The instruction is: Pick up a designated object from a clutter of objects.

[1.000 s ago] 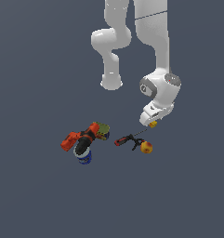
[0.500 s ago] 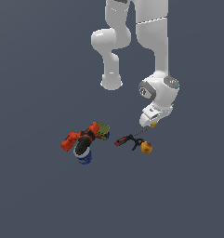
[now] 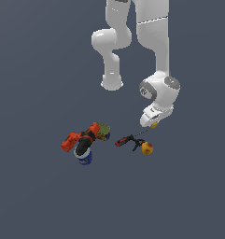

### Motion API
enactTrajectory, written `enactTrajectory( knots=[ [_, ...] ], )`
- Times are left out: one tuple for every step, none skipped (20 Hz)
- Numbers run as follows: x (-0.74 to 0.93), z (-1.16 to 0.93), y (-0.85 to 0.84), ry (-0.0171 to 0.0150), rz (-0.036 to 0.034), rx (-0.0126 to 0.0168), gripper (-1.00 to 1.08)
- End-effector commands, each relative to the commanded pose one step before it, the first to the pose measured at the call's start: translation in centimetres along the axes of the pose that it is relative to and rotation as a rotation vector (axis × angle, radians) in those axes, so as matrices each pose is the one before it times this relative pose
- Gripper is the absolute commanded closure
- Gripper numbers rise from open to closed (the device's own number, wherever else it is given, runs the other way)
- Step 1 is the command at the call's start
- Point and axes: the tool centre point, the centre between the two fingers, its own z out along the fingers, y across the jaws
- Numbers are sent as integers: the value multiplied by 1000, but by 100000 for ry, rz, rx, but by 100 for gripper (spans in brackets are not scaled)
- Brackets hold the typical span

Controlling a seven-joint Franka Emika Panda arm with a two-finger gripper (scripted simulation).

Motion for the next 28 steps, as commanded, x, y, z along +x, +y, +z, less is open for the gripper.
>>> enactTrajectory(
  knots=[
    [-21, -261, 108, 55, 21, -5, 108],
    [-33, -186, 74, 0, 0, 0, 108],
    [-40, -228, 90, 0, 0, 0, 108],
    [-48, -265, 95, -6, -19, -45, 108],
    [-55, -311, 122, 0, 0, 0, 108],
    [-62, -352, 138, 0, 0, 0, 108],
    [-69, -388, 141, -8, -22, -43, 108],
    [-76, -435, 169, 0, 0, 0, 108],
    [-83, -477, 185, 0, 0, 0, 108],
    [-90, -519, 200, 0, 0, 0, 108],
    [-96, -553, 199, -14, -28, -37, 108],
    [-104, -602, 229, 0, 0, 0, 108],
    [-110, -645, 244, 0, 0, 0, 108],
    [-117, -688, 258, 0, 0, 0, 108],
    [-122, -721, 252, -20, -43, 13, 108],
    [-129, -771, 283, 0, 0, 0, 108],
    [-134, -810, 293, 2, -12, 47, 108],
    [-135, -826, 296, 0, 0, 0, 108],
    [-135, -836, 296, 7, -15, 67, 108],
    [-136, -845, 297, 10, -13, 67, 108],
    [-136, -855, 298, 9, -8, 47, 108],
    [-137, -870, 302, 14, -10, 67, 108],
    [-138, -887, 307, 16, -10, 67, 108],
    [-139, -904, 311, 12, -7, 47, 108],
    [-142, -926, 320, 18, -9, 66, 108],
    [-142, -933, 323, 19, -8, 66, 108],
    [-141, -932, 323, 14, -5, 46, 108],
    [-140, -929, 324, 15, -4, 46, 108]
  ],
)
